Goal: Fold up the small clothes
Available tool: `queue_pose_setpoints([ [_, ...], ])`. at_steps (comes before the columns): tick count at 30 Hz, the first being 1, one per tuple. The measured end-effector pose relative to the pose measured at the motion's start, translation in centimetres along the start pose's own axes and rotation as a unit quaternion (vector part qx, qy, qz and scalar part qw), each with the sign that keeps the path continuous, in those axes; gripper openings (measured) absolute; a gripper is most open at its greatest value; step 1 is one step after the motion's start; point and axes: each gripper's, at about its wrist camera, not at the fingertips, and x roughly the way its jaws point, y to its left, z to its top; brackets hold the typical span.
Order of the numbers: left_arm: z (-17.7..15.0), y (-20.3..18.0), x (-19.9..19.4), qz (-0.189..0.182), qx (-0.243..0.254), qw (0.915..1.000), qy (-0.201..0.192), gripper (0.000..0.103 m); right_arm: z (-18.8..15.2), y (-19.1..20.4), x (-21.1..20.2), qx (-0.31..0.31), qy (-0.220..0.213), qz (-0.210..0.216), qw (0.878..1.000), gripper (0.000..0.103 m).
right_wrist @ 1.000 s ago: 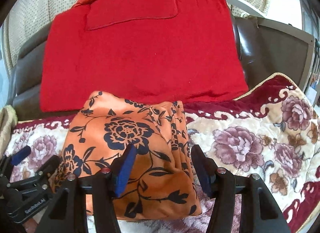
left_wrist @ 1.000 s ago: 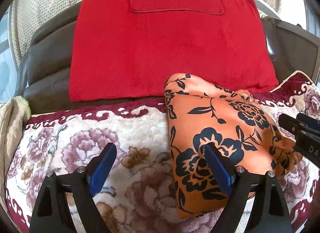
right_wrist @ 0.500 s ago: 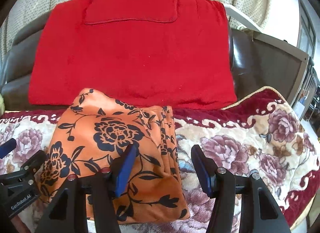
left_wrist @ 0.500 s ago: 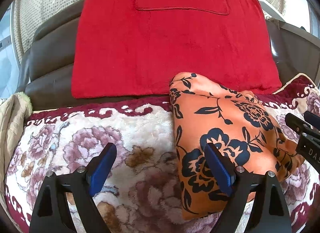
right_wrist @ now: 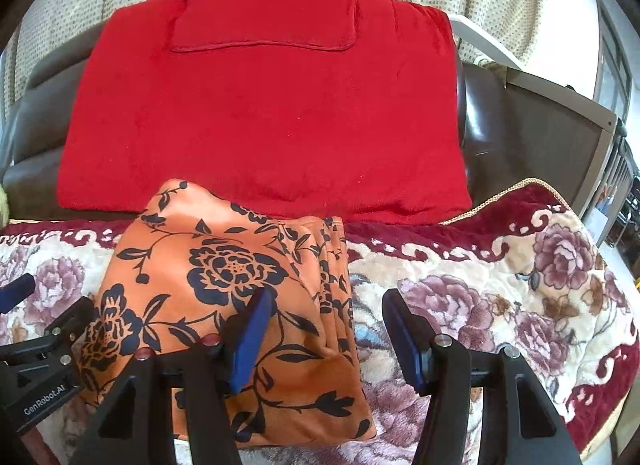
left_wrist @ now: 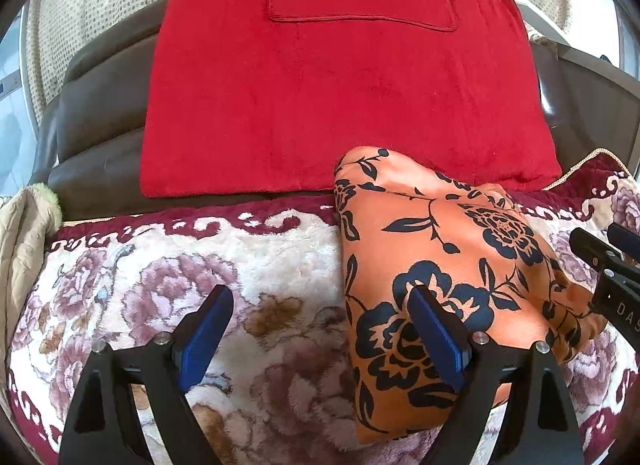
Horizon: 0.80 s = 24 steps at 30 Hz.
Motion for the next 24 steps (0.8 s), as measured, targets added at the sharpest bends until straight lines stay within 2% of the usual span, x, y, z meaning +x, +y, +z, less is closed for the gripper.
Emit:
queue_pose_setpoints([
  [24,0.1,-1.1,0.3,-0.007,0.002,1.0,0.004,0.09,-0.4,-0.5,0.5,0.001,0.006,-0.008,1.0,0.062],
])
